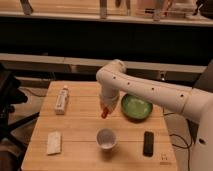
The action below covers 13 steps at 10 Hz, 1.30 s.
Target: Place the pepper in the ceramic cup
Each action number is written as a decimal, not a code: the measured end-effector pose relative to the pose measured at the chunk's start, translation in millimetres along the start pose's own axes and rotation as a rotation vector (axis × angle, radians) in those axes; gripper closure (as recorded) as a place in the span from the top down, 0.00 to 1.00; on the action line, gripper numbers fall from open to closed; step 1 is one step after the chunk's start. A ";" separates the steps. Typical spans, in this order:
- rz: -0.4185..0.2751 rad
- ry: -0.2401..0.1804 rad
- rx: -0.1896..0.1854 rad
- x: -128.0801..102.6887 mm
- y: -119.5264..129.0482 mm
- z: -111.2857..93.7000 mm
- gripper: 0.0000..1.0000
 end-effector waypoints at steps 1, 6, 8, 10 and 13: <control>0.002 0.001 -0.001 -2.5 3.9 0.2 0.04; -0.001 0.002 -0.002 -16.0 17.1 -1.2 0.04; 0.000 0.002 -0.007 -18.2 25.3 -0.1 0.04; -0.011 0.002 -0.009 -24.6 28.6 0.1 0.04; -0.019 0.001 -0.021 -36.9 39.1 0.8 0.04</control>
